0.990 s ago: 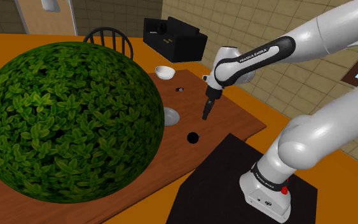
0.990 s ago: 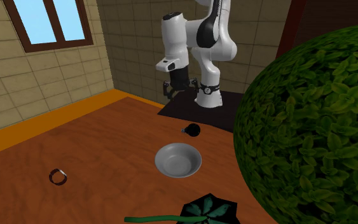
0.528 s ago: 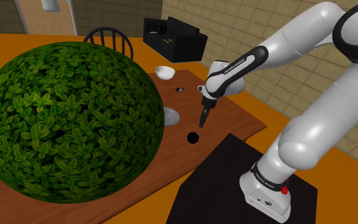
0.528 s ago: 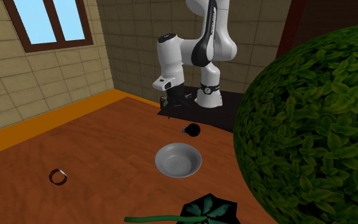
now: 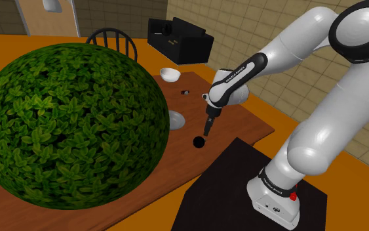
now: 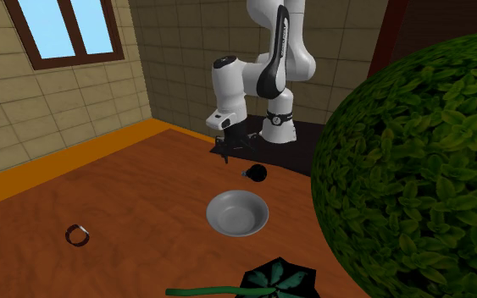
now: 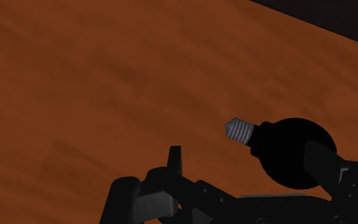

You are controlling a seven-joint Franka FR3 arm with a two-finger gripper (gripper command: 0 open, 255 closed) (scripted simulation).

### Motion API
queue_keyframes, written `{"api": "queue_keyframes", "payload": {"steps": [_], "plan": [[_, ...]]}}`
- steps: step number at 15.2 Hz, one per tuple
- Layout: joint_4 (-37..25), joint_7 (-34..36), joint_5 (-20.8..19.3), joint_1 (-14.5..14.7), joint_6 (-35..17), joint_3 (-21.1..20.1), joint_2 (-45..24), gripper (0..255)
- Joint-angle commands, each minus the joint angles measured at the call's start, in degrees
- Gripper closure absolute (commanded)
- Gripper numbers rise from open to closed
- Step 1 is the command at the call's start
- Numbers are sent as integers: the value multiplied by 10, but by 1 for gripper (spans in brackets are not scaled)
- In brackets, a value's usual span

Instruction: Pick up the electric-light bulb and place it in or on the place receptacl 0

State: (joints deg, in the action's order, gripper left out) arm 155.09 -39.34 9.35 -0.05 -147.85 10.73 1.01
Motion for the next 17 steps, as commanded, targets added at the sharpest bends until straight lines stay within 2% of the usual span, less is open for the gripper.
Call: {"api": "queue_keyframes", "payload": {"steps": [1, 4, 5, 14, 15, 17], "plan": [[0, -1, 1, 0, -1, 0, -1, 0], [0, -1, 1, 0, -1, 0, -1, 0], [0, -1, 1, 0, -1, 0, -1, 255], [0, -1, 1, 0, -1, 0, -1, 255], [0, -1, 1, 0, -1, 0, -1, 0], [-16, 16, -82, 25, 27, -27, 0, 0]]}}
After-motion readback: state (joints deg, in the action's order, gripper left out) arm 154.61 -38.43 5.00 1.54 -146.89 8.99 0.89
